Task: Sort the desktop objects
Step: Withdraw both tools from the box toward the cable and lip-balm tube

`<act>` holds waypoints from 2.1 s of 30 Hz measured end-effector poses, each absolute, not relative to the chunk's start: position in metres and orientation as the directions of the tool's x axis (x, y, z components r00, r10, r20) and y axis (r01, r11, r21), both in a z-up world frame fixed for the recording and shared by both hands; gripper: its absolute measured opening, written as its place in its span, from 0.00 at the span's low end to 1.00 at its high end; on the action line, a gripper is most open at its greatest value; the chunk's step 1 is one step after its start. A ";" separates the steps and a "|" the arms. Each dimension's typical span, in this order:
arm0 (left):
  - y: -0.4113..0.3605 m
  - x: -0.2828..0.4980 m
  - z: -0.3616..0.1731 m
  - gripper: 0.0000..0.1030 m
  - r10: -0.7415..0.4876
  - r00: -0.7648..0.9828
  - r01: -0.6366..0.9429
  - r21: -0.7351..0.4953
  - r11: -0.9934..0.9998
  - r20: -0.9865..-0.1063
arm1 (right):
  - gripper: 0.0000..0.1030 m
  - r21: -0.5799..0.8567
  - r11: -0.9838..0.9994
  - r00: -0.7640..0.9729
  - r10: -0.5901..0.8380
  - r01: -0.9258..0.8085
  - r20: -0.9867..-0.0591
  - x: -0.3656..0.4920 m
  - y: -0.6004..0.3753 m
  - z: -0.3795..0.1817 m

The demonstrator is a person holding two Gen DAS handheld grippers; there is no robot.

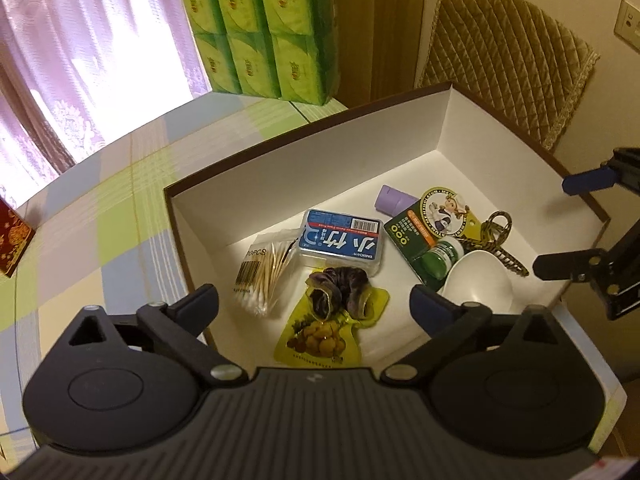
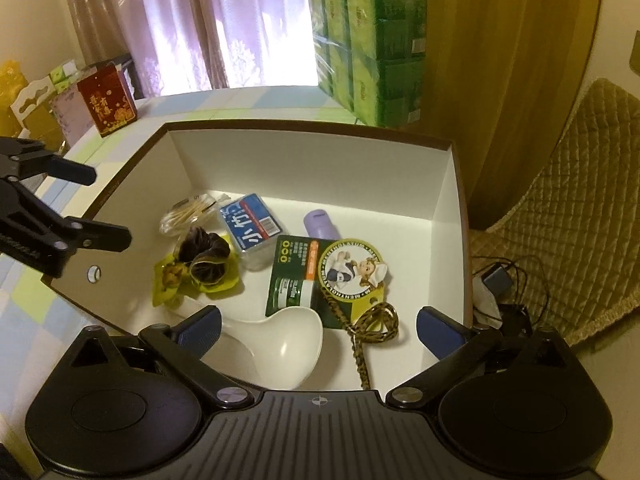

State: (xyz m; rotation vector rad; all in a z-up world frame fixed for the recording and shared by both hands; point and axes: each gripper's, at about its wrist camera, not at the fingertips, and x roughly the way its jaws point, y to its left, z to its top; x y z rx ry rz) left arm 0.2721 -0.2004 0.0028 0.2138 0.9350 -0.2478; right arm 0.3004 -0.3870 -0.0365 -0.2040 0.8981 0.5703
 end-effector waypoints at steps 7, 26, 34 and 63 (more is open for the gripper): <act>-0.189 0.247 0.014 0.98 -0.118 0.571 0.273 0.053 0.961 -0.812 | 0.98 0.068 0.841 0.495 0.379 -0.537 -0.782 0.287 -0.382 -0.033; -0.148 0.192 0.028 0.98 -0.114 0.592 0.238 0.039 0.970 -0.798 | 0.98 0.063 0.861 0.517 0.360 -0.505 -0.777 0.231 -0.342 -0.028; -0.120 0.161 0.029 0.98 -0.122 0.595 0.230 0.023 0.973 -0.795 | 0.98 0.093 0.839 0.489 0.398 -0.536 -0.776 0.194 -0.312 -0.028; 0.097 0.122 -0.012 0.98 0.101 0.545 -0.082 0.067 0.994 -0.832 | 0.25 0.062 0.807 0.527 0.439 -0.587 -0.728 0.165 -0.074 -0.079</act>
